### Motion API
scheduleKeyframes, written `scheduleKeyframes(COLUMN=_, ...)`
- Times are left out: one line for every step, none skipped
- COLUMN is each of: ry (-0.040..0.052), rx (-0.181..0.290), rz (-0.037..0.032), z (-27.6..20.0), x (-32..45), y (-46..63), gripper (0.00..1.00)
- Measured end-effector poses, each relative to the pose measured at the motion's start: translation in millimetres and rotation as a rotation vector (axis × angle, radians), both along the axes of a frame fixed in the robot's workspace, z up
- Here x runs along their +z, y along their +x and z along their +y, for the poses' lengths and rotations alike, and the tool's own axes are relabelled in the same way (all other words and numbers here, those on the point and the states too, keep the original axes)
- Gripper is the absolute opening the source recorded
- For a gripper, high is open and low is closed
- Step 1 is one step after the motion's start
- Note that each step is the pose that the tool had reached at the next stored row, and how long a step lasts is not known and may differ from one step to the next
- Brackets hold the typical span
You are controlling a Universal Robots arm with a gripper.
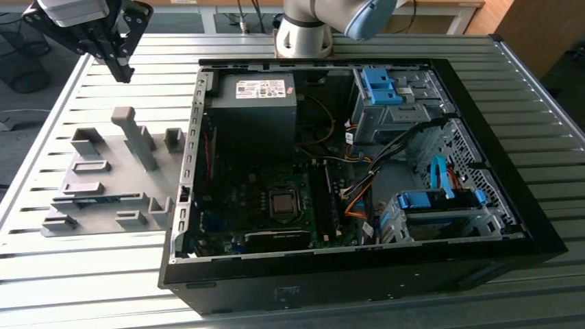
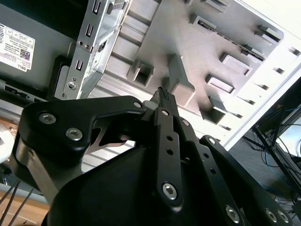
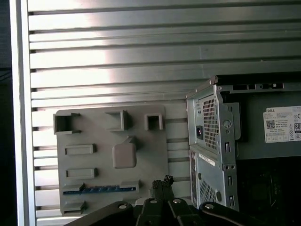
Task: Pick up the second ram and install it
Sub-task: 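Reach for the second ram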
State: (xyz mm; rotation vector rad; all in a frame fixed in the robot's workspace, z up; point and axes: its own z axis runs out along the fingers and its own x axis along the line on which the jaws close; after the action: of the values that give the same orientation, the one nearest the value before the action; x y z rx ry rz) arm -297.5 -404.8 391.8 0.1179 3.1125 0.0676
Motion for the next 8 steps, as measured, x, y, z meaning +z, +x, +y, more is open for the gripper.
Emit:
scheduleKeyframes(ry=0.0000, rx=0.000, rz=0.0000, z=0.0, x=0.0, y=-0.2, gripper=0.11)
scheduleKeyframes(ry=0.0000, rx=0.000, rz=0.0000, z=0.0, x=0.0, y=-0.4, gripper=0.11)
scheduleKeyframes(ry=0.0000, rx=0.000, rz=0.0000, z=0.0, x=0.0, y=-0.6, gripper=0.11)
scheduleKeyframes(ry=0.0001, rx=0.000, rz=-0.0001, z=0.0, x=0.0, y=-0.9, gripper=0.11)
scheduleKeyframes(ry=0.0000, rx=0.000, rz=0.0000, z=0.0, x=0.0, y=-1.3, gripper=0.11)
scheduleKeyframes(ry=0.0000, rx=0.000, rz=0.0000, z=0.0, x=0.0, y=-1.4, gripper=0.11)
scheduleKeyframes(ry=0.0000, rx=0.000, rz=-0.0001, z=0.0, x=0.0, y=-1.6, gripper=0.11)
scheduleKeyframes(ry=0.0000, rx=0.000, rz=-0.0001, z=0.0, x=0.0, y=-1.8, gripper=0.11)
